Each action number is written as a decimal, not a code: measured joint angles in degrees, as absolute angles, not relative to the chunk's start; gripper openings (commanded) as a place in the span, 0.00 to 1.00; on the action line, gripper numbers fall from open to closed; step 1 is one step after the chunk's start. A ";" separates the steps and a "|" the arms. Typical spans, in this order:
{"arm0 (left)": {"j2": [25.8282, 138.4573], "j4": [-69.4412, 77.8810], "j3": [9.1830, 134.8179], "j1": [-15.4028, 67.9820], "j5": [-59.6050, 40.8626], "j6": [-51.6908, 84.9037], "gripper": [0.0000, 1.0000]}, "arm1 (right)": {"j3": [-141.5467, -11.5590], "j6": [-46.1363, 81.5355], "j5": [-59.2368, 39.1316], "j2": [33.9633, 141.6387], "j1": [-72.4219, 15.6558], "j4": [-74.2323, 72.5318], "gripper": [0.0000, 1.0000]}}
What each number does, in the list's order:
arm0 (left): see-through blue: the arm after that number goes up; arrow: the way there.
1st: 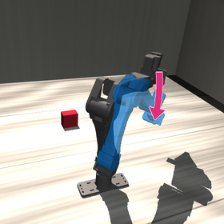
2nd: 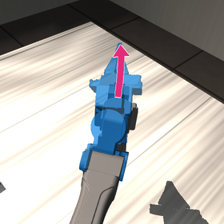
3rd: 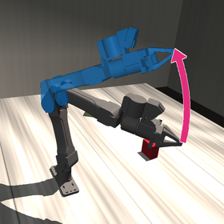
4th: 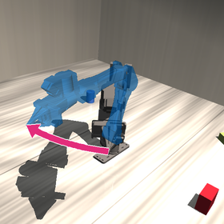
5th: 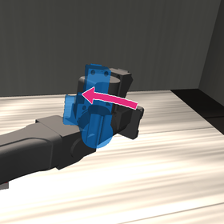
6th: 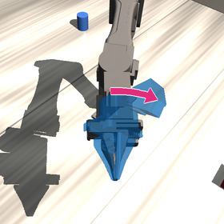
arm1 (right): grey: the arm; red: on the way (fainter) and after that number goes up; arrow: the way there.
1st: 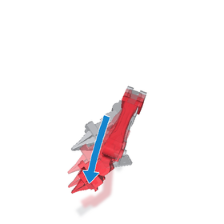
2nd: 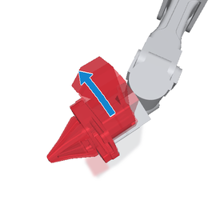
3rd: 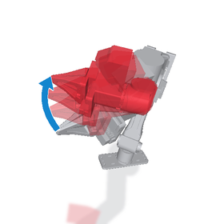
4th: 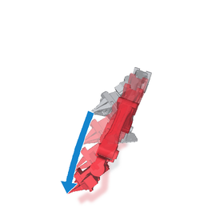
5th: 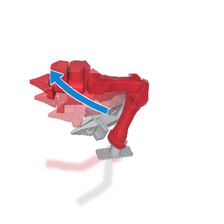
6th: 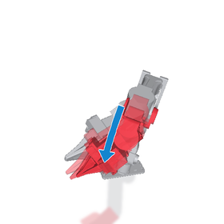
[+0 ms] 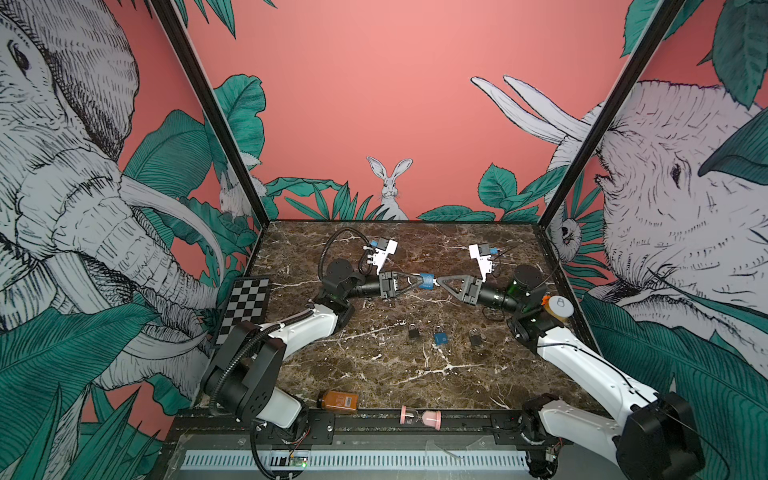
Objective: Lock with the key
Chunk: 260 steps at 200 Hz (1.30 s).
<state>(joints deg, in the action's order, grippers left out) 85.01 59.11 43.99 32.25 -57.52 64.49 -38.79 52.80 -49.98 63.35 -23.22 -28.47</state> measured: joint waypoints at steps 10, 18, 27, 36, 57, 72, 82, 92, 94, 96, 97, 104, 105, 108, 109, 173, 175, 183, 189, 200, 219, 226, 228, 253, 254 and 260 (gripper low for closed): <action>85.08 59.09 43.99 32.25 -57.52 64.49 0.00 | -38.79 53.06 -50.06 63.61 -23.46 -28.88 0.19; 85.17 59.09 43.99 32.21 -57.52 64.49 0.00 | -38.79 53.25 -50.06 63.77 -23.64 -29.15 0.19; 85.19 59.09 43.99 32.18 -57.49 64.49 0.00 | -38.79 53.39 -50.09 63.88 -23.75 -29.39 0.18; 85.19 59.07 43.99 32.16 -57.52 64.49 0.00 | -38.79 53.58 -50.09 63.94 -23.81 -29.52 0.14; 85.21 59.05 43.97 32.05 -57.52 64.47 0.00 | -38.76 53.78 -50.11 63.94 -23.86 -30.17 0.08; 85.21 59.05 43.86 32.05 -57.49 64.47 0.00 | -38.76 53.89 -50.09 63.94 -23.86 -30.46 0.06; 85.21 59.05 43.79 32.05 -57.45 64.47 0.00 | -38.72 53.89 -50.11 63.94 -23.86 -30.52 0.06; 85.21 59.05 43.77 32.05 -57.43 64.47 0.00 | -38.68 53.84 -50.11 63.94 -23.86 -30.55 0.06; 85.21 59.05 43.77 32.05 -57.43 64.47 0.00 | -38.68 53.89 -50.13 63.94 -23.86 -30.55 0.06; 85.21 59.05 43.77 32.05 -57.43 64.47 0.00 | -38.68 53.87 -50.11 63.94 -23.86 -30.55 0.06; 85.21 59.05 43.77 32.05 -57.43 64.47 0.00 | -38.68 53.87 -50.13 63.94 -23.86 -30.55 0.06; 85.21 59.05 43.77 32.05 -57.41 64.47 0.00 | -38.63 53.89 -50.13 63.94 -23.86 -30.59 0.07; 85.21 59.05 43.77 32.05 -57.41 64.47 0.00 | -38.63 53.89 -50.13 63.94 -23.86 -30.59 0.07; 85.21 59.05 43.77 32.05 -57.41 64.47 0.00 | -38.63 53.89 -50.15 63.94 -23.86 -30.61 0.08; 85.21 59.05 43.77 32.05 -57.41 64.47 0.00 | -38.61 53.91 -50.15 63.94 -23.86 -30.59 0.08; 85.67 59.09 43.77 32.05 -57.45 64.47 0.00 | -37.65 54.04 -51.40 63.90 -23.94 -30.50 0.18; 85.67 59.07 43.77 32.05 -57.45 64.47 0.00 | -37.65 54.04 -51.46 63.90 -23.94 -30.50 0.18; 85.69 59.07 43.77 32.05 -57.43 64.47 0.00 | -37.65 54.00 -51.66 63.90 -23.94 -30.50 0.21; 85.69 59.09 43.77 32.05 -57.41 64.47 0.00 | -37.65 54.02 -51.81 63.90 -23.94 -30.50 0.23; 85.71 59.07 43.77 32.05 -57.30 64.49 0.00 | -37.65 54.08 -52.27 63.90 -23.97 -30.44 0.27; 85.71 59.09 43.77 32.05 -56.93 64.49 0.00 | -37.60 54.08 -52.86 63.86 -24.01 -30.30 0.30; 85.71 59.09 43.77 32.05 -56.82 64.49 0.00 | -37.60 54.04 -53.01 63.83 -24.01 -30.22 0.31; 85.71 59.09 43.77 32.05 -56.77 64.49 0.00 | -37.60 54.02 -53.04 63.81 -24.01 -30.20 0.31; 85.76 59.09 43.77 32.05 -56.51 64.49 0.00 | -37.60 53.98 -53.25 63.51 -24.01 -29.58 0.31; 85.78 59.09 43.77 32.05 -56.51 64.49 0.00 | -37.60 53.98 -53.25 63.51 -24.01 -29.56 0.30; 85.82 59.11 43.77 32.05 -56.49 64.51 0.00 | -37.60 53.95 -53.25 63.46 -24.01 -29.52 0.30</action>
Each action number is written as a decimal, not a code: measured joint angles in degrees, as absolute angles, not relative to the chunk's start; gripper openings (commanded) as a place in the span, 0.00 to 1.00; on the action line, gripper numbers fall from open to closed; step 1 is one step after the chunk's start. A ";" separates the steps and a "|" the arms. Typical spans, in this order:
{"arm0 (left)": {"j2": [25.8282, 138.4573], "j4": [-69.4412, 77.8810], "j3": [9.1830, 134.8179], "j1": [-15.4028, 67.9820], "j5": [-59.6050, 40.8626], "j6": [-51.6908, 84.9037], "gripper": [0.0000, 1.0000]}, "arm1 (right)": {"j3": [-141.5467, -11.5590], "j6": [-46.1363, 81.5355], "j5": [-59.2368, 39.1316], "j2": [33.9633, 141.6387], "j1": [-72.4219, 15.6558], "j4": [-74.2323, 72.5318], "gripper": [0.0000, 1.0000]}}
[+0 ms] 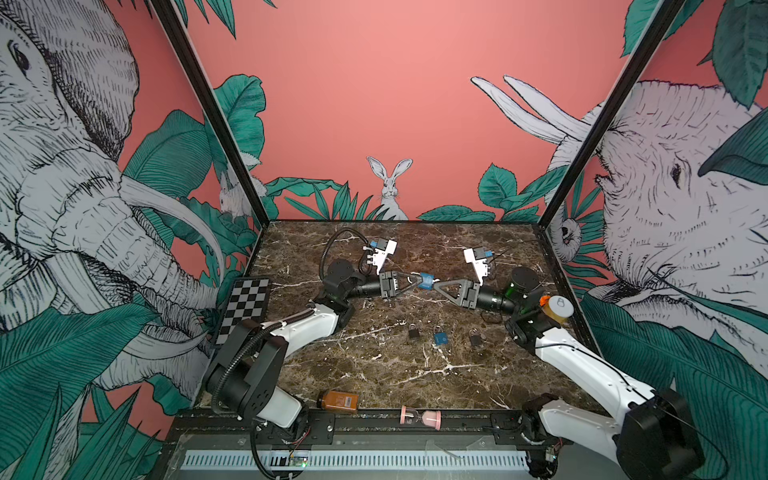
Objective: Lock with the key
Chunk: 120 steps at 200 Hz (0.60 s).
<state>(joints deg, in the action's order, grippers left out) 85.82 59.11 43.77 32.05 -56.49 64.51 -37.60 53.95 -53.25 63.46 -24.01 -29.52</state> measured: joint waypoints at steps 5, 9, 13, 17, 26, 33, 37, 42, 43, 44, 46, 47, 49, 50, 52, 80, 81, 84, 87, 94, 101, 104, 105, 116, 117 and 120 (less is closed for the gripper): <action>85.86 59.09 43.77 32.05 -56.49 64.51 0.00 | -37.60 53.95 -53.25 63.46 -24.01 -29.50 0.30; 85.93 59.11 43.77 32.05 -56.51 64.51 0.00 | -37.60 53.93 -53.25 63.46 -24.01 -29.47 0.29; 85.97 59.09 43.77 32.05 -56.49 64.51 0.00 | -37.60 53.89 -53.23 63.46 -24.01 -29.47 0.29; 86.02 59.11 43.77 32.05 -56.51 64.51 0.00 | -37.60 53.87 -53.25 63.46 -24.01 -29.45 0.29; 86.13 59.11 43.77 32.05 -56.51 64.51 0.00 | -37.60 53.82 -53.23 63.46 -24.01 -29.39 0.29; 86.17 59.11 43.77 32.05 -56.51 64.53 0.00 | -37.60 53.82 -53.21 63.46 -24.01 -29.34 0.28; 86.19 59.11 43.77 32.05 -56.51 64.53 0.00 | -37.60 53.82 -53.21 63.46 -24.01 -29.34 0.28; 86.19 59.11 43.77 32.05 -56.51 64.53 0.00 | -37.60 53.82 -53.19 63.46 -24.01 -29.34 0.28; 86.19 59.09 43.77 32.05 -56.51 64.53 0.00 | -37.60 53.82 -53.19 63.48 -24.01 -29.32 0.28; 86.19 59.11 43.77 32.05 -56.51 64.53 0.00 | -37.60 53.84 -53.19 63.48 -24.01 -29.32 0.28; 86.19 59.11 43.77 32.05 -56.51 64.53 0.00 | -37.60 53.82 -53.19 63.48 -24.01 -29.34 0.28; 86.19 59.11 43.77 32.05 -56.51 64.53 0.00 | -37.60 53.82 -53.19 63.48 -24.01 -29.34 0.28; 86.19 59.11 43.77 32.05 -56.51 64.53 0.00 | -37.60 53.82 -53.19 63.48 -24.01 -29.34 0.28; 86.19 59.11 43.77 32.05 -56.51 64.53 0.00 | -37.60 53.82 -53.19 63.48 -24.01 -29.34 0.28; 86.19 59.11 43.77 32.05 -56.51 64.53 0.00 | -37.60 53.82 -53.19 63.48 -24.01 -29.34 0.28; 86.19 59.11 43.77 32.05 -56.51 64.53 0.00 | -37.93 53.82 -53.19 63.88 -24.01 -29.39 0.26; 86.19 59.11 43.77 32.05 -56.51 64.53 0.00 | -37.93 53.82 -53.19 63.90 -24.01 -29.39 0.26; 86.19 59.11 43.77 32.05 -56.51 64.53 0.00 | -38.02 53.82 -53.19 63.96 -24.01 -29.34 0.26; 86.19 59.11 43.77 32.05 -56.51 64.51 0.00 | -38.09 53.80 -53.17 64.03 -24.01 -29.36 0.25; 86.19 59.11 43.77 32.05 -56.51 64.51 0.00 | -38.17 53.80 -53.15 64.14 -24.01 -29.39 0.25; 86.19 59.11 43.77 32.05 -56.51 64.51 0.00 | -38.19 53.80 -53.12 64.23 -24.01 -29.36 0.25; 86.19 59.11 43.77 32.05 -56.51 64.51 0.00 | -38.19 53.80 -53.12 64.25 -24.01 -29.36 0.25; 86.19 59.11 43.77 32.05 -56.51 64.51 0.00 | -38.19 53.80 -53.12 64.25 -24.01 -29.36 0.25; 86.19 59.11 43.77 32.05 -56.51 64.51 0.00 | -38.22 53.80 -52.95 64.38 -24.01 -29.36 0.23; 86.19 59.11 43.77 32.05 -56.49 64.51 0.00 | -38.22 53.80 -52.93 64.40 -24.01 -29.36 0.23; 86.19 59.11 43.77 32.05 -56.49 64.51 0.00 | -38.22 53.80 -52.93 64.47 -24.01 -29.36 0.23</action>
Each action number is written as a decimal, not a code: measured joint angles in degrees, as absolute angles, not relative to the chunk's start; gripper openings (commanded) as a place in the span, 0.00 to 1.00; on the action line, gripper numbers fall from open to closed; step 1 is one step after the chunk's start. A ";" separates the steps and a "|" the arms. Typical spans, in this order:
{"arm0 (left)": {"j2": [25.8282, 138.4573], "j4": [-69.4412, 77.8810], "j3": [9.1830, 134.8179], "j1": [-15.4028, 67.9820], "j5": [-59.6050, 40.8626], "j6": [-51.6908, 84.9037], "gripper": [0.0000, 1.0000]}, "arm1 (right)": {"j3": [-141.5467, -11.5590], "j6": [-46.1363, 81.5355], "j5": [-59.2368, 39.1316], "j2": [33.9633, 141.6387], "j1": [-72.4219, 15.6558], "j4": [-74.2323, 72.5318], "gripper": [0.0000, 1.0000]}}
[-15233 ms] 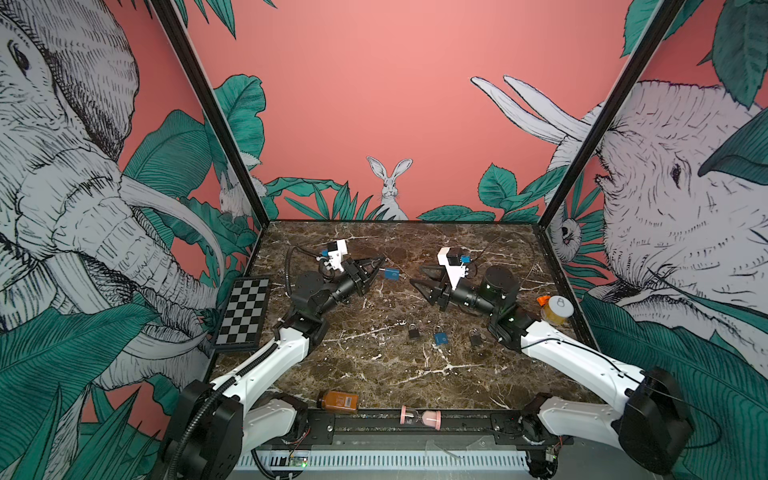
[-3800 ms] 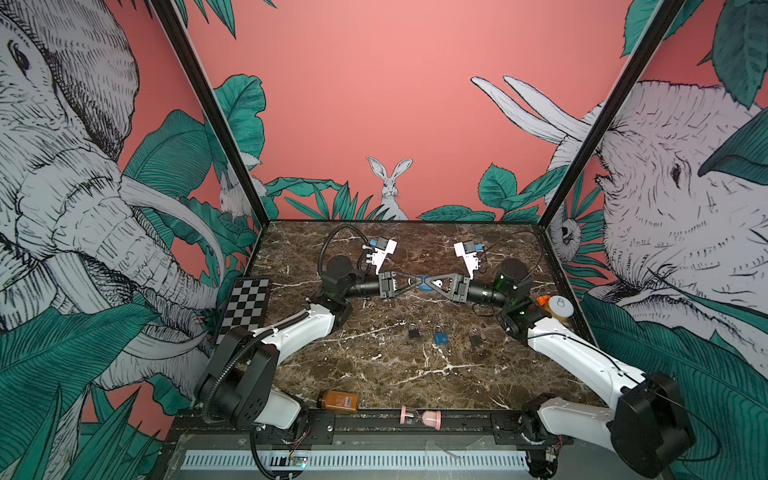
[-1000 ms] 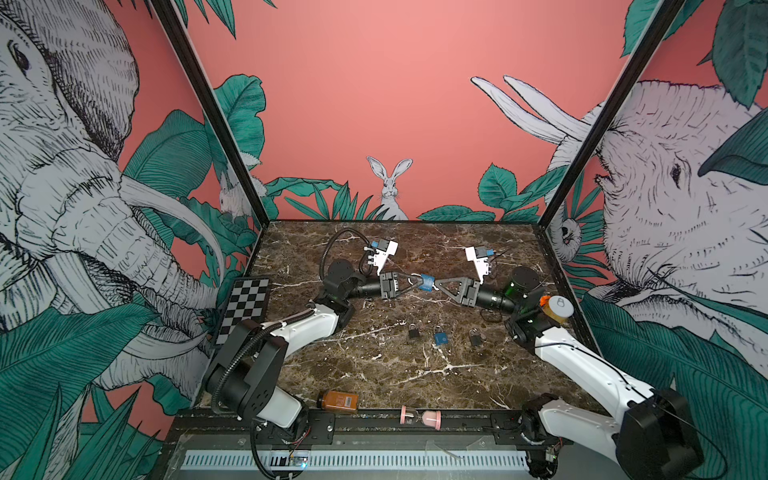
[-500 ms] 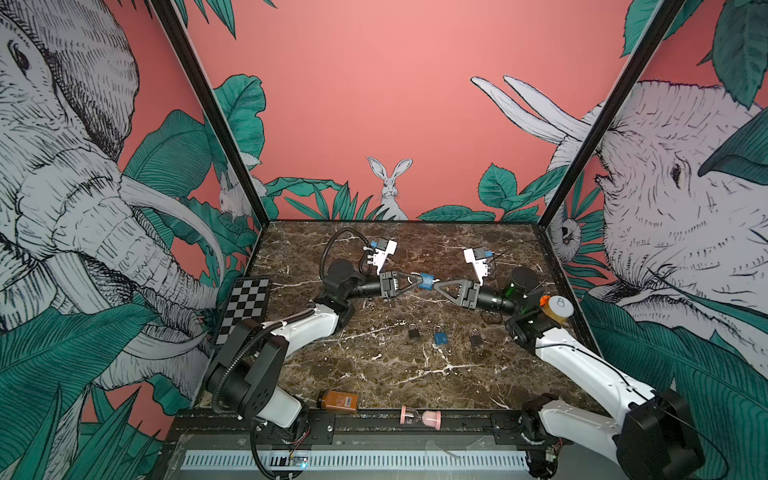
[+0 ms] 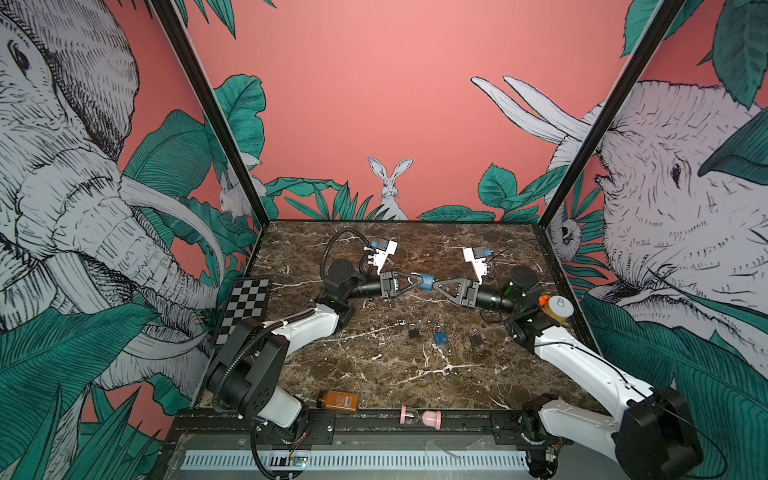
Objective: Lock with the key
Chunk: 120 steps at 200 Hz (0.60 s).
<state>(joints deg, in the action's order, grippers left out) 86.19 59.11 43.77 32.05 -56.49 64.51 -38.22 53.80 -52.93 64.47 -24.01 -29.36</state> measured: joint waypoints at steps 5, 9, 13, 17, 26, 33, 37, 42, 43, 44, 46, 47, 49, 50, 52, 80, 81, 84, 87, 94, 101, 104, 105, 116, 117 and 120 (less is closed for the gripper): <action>86.19 59.11 43.77 32.05 -56.49 64.51 0.00 | -38.22 53.80 -52.86 64.53 -24.01 -29.34 0.22; 86.19 59.11 43.77 32.05 -56.51 64.51 0.00 | -38.24 53.74 -52.77 64.58 -24.01 -29.32 0.22; 86.19 59.11 43.77 32.05 -56.49 64.51 0.00 | -38.24 53.78 -52.71 64.64 -24.01 -29.30 0.22; 86.19 59.11 43.77 32.05 -56.49 64.51 0.00 | -38.26 53.71 -52.73 64.69 -24.01 -29.28 0.21; 86.19 59.11 43.77 32.05 -56.49 64.51 0.00 | -38.33 53.63 -52.62 64.86 -24.01 -29.28 0.20; 86.19 59.11 43.77 32.05 -56.49 64.51 0.00 | -38.33 53.58 -52.53 64.90 -24.01 -29.21 0.20; 86.19 59.11 43.77 32.05 -56.49 64.51 0.00 | -38.33 53.58 -52.51 64.90 -24.01 -29.12 0.20; 86.19 59.11 43.77 32.05 -56.49 64.51 0.00 | -38.33 53.58 -52.47 64.93 -24.01 -29.08 0.20; 86.19 59.09 43.77 32.05 -56.49 64.51 0.00 | -38.33 53.58 -52.45 64.93 -24.01 -29.08 0.20; 86.19 59.11 43.77 32.05 -56.49 64.51 0.00 | -38.33 53.58 -52.45 64.93 -24.01 -29.08 0.20; 86.19 59.11 43.77 32.05 -56.49 64.51 0.00 | -38.33 53.56 -52.42 64.93 -24.01 -29.06 0.19; 86.19 59.09 43.77 32.05 -56.49 64.51 0.00 | -38.33 53.58 -52.40 64.93 -24.01 -29.06 0.19; 86.19 59.09 43.77 32.05 -56.49 64.51 0.00 | -38.33 53.58 -52.36 64.93 -24.01 -29.06 0.19; 86.19 59.11 43.77 32.05 -56.49 64.51 0.00 | -38.33 53.58 -52.34 64.93 -24.01 -29.06 0.19; 86.19 59.11 43.77 32.05 -56.49 64.51 0.00 | -38.33 53.58 -52.31 64.93 -24.01 -29.04 0.19; 86.19 59.09 43.77 32.05 -56.47 64.51 0.00 | -38.33 53.36 -52.05 64.93 -24.01 -28.80 0.10; 86.19 59.11 43.77 32.05 -56.47 64.51 0.00 | -38.33 53.32 -52.05 64.93 -24.01 -28.80 0.10; 86.19 59.11 43.77 32.05 -56.47 64.51 0.00 | -38.33 53.32 -52.01 64.93 -24.01 -28.82 0.08; 86.19 59.09 43.77 32.05 -56.49 64.51 0.00 | -38.33 53.32 -51.88 64.95 -24.01 -28.75 0.08; 86.19 59.09 43.77 32.05 -56.58 64.51 0.00 | -38.37 53.32 -51.57 64.99 -24.01 -28.80 0.07; 86.19 59.09 43.77 32.05 -56.55 64.51 0.00 | -38.44 53.25 -51.42 65.08 -24.01 -28.75 0.06; 86.19 59.09 43.77 32.05 -56.53 64.51 0.00 | -38.50 53.21 -51.44 65.12 -24.01 -28.82 0.06; 86.19 59.09 43.77 32.05 -56.51 64.51 0.00 | -38.52 53.21 -51.44 65.12 -24.01 -28.82 0.06; 86.19 59.09 43.77 32.05 -56.51 64.51 0.00 | -38.85 53.17 -51.42 65.36 -23.97 -28.80 0.06; 86.19 59.09 43.77 32.05 -56.51 64.51 0.00 | -38.85 53.17 -51.42 65.39 -23.97 -28.77 0.06; 86.19 59.09 43.77 32.05 -56.53 64.51 0.00 | -38.94 53.17 -51.40 65.45 -23.97 -28.80 0.06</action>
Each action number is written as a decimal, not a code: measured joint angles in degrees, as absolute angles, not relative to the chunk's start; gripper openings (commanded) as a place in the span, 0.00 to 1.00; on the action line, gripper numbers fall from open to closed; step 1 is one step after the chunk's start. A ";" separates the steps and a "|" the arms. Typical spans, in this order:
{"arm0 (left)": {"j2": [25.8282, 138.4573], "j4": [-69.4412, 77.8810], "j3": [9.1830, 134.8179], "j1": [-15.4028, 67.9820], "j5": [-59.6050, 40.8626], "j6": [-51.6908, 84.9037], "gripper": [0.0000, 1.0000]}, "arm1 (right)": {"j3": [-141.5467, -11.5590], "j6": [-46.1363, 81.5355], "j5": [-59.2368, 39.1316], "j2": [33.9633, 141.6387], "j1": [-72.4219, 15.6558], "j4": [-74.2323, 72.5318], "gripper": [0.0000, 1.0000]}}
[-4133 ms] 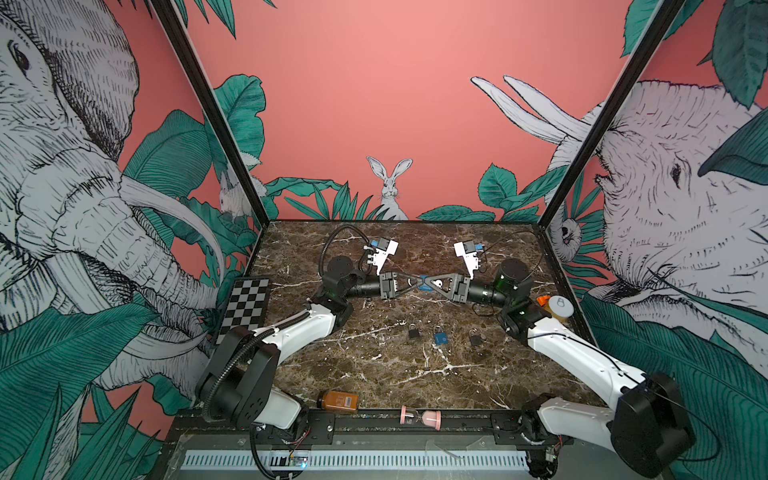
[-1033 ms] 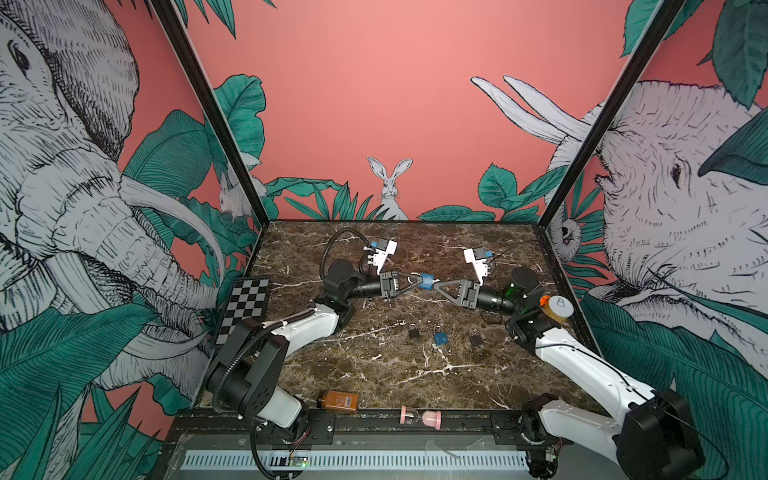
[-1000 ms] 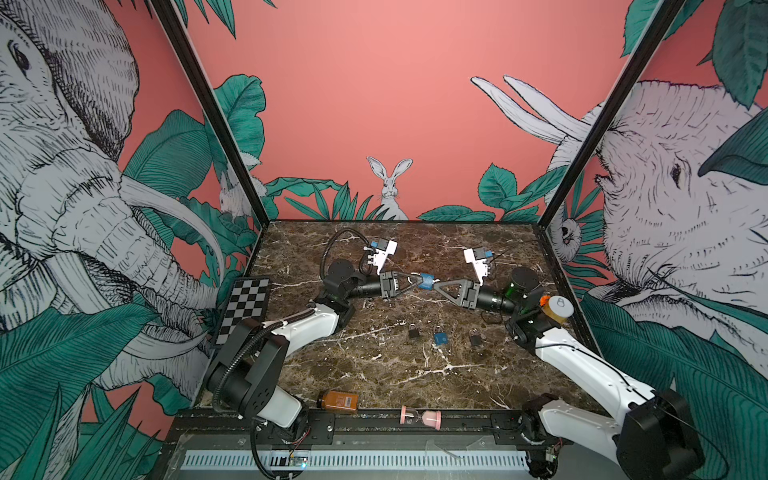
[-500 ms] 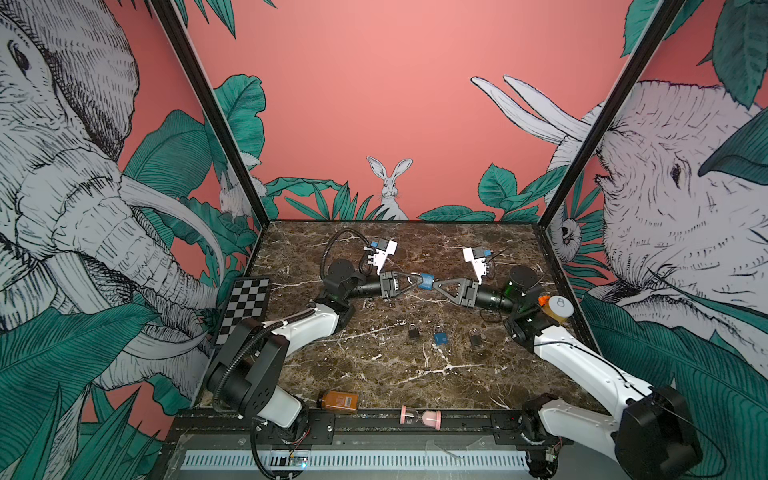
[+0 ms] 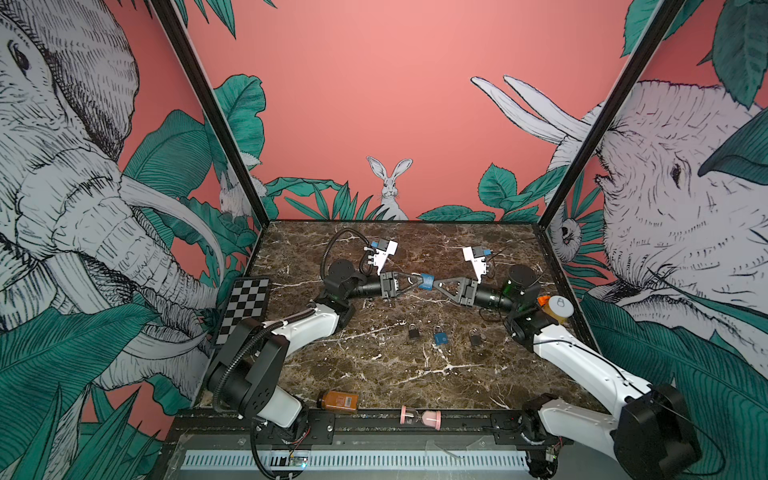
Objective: Lock with the key
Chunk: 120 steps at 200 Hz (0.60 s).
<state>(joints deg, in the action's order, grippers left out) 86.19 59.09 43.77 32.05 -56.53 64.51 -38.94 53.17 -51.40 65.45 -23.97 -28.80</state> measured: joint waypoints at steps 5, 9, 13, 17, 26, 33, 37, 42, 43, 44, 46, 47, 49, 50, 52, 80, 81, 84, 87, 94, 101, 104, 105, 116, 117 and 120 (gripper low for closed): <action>86.19 59.09 43.77 32.03 -56.53 64.51 0.00 | -39.05 53.17 -51.40 65.54 -23.97 -28.80 0.05; 86.19 59.09 43.77 32.01 -56.51 64.51 0.00 | -39.07 53.12 -51.31 65.58 -23.97 -28.82 0.03; 86.19 59.09 43.77 31.99 -56.51 64.51 0.00 | -39.07 53.15 -51.29 65.58 -23.97 -28.80 0.01; 86.19 59.09 43.77 31.99 -56.51 64.51 0.00 | -39.07 53.15 -51.29 65.58 -23.97 -28.82 0.00; 86.19 59.07 43.77 31.99 -56.49 64.51 0.00 | -39.07 53.17 -51.27 65.60 -23.97 -28.82 0.00; 86.19 59.07 43.77 31.99 -56.49 64.49 0.00 | -39.07 53.15 -51.24 65.60 -23.97 -28.86 0.00; 86.19 59.07 43.77 31.99 -56.49 64.49 0.00 | -39.07 53.15 -51.24 65.60 -23.94 -28.88 0.00; 86.19 59.07 43.77 31.99 -56.49 64.49 0.00 | -39.07 53.15 -51.24 65.60 -23.92 -28.91 0.00; 86.19 59.07 43.77 31.99 -56.49 64.49 0.00 | -39.07 53.17 -51.24 65.60 -23.92 -28.91 0.00; 86.19 59.07 43.77 31.99 -56.47 64.49 0.00 | -39.07 53.17 -51.22 65.60 -23.90 -28.91 0.00; 86.19 59.07 43.77 31.99 -56.47 64.49 0.00 | -39.07 53.17 -51.22 65.60 -23.88 -28.91 0.00; 86.19 59.09 43.77 31.99 -56.47 64.49 0.00 | -39.07 53.15 -51.22 65.60 -23.88 -28.91 0.00; 86.19 59.09 43.77 31.99 -56.45 64.47 0.00 | -39.07 53.17 -51.20 65.60 -23.86 -28.93 0.00; 86.19 59.09 43.77 31.99 -56.45 64.47 0.00 | -39.05 53.17 -51.20 65.58 -23.83 -28.93 0.00; 86.19 59.09 43.77 31.99 -56.42 64.47 0.00 | -39.05 53.17 -51.20 65.58 -23.81 -28.93 0.00; 86.19 59.09 43.77 31.81 -56.10 64.31 0.00 | -38.46 53.39 -51.29 65.23 -23.16 -29.74 0.00; 86.19 59.09 43.77 31.81 -56.10 64.31 0.00 | -38.39 53.41 -51.31 65.19 -23.14 -29.76 0.00; 86.19 59.09 43.72 31.81 -56.10 64.31 0.00 | -38.24 53.60 -51.37 65.12 -23.07 -30.00 0.00; 86.19 59.11 43.70 31.81 -56.10 64.31 0.00 | -38.04 53.60 -51.46 65.06 -22.98 -30.28 0.00; 86.19 59.42 43.53 31.68 -56.05 64.38 0.00 | -37.54 54.02 -51.62 64.93 -22.74 -31.14 0.00; 86.19 59.99 43.24 31.38 -56.03 64.58 0.00 | -36.99 54.57 -51.88 64.79 -22.31 -32.14 0.00; 86.19 60.20 43.13 31.24 -56.01 64.73 0.00 | -36.75 54.89 -51.96 64.75 -22.11 -32.58 0.00; 86.19 60.34 43.07 31.16 -56.01 64.75 0.00 | -36.64 54.96 -52.05 64.75 -22.00 -32.77 0.00; 86.19 61.36 42.54 30.35 -55.83 65.30 0.00 | -35.97 55.75 -52.51 64.75 -21.32 -34.22 0.00; 86.19 61.43 42.52 30.28 -55.83 65.36 0.00 | -35.92 55.83 -52.56 64.75 -21.28 -34.30 0.00; 86.19 61.78 42.37 29.98 -55.79 65.56 0.00 | -35.75 56.10 -52.62 64.73 -21.10 -34.74 0.00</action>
